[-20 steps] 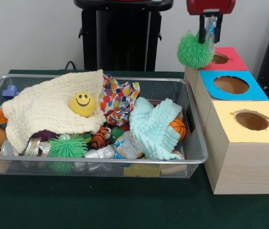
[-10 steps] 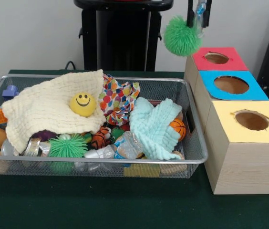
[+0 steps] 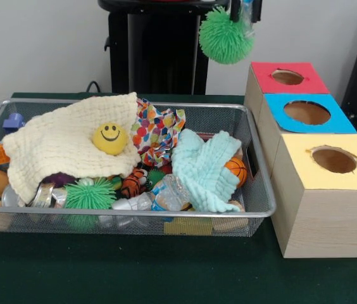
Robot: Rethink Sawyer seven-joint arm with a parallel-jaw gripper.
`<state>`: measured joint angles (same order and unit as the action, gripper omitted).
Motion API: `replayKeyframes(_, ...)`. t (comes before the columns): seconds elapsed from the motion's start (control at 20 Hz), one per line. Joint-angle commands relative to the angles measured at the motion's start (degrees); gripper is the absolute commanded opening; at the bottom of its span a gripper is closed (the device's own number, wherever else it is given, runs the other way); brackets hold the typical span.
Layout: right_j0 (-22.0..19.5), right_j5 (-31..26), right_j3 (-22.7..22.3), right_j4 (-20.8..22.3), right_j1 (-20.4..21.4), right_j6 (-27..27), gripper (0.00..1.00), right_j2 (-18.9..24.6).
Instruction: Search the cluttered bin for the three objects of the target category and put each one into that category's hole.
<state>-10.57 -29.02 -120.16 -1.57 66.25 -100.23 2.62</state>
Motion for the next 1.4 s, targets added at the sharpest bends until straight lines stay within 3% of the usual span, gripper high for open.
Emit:
replayKeyframes(0.05, -2.8, 3.6, -0.2, -0.1, -3.6, -2.9, 0.00, 4.6)
replayKeyframes(0.3, -2.2, 6.7, -1.3, -2.3, -6.1, -5.6, 0.00, 6.8)
replayKeyframes(0.8, -0.5, 7.7, 2.9, -5.1, -12.6, -7.6, 0.00, 9.7)
replayKeyframes(1.15, 2.7, 6.4, 6.2, -5.3, -14.2, -9.2, 0.00, 7.8)
replayKeyframes(1.4, 1.4, 9.9, 5.6, -6.1, -16.7, -8.3, 0.00, 9.9)
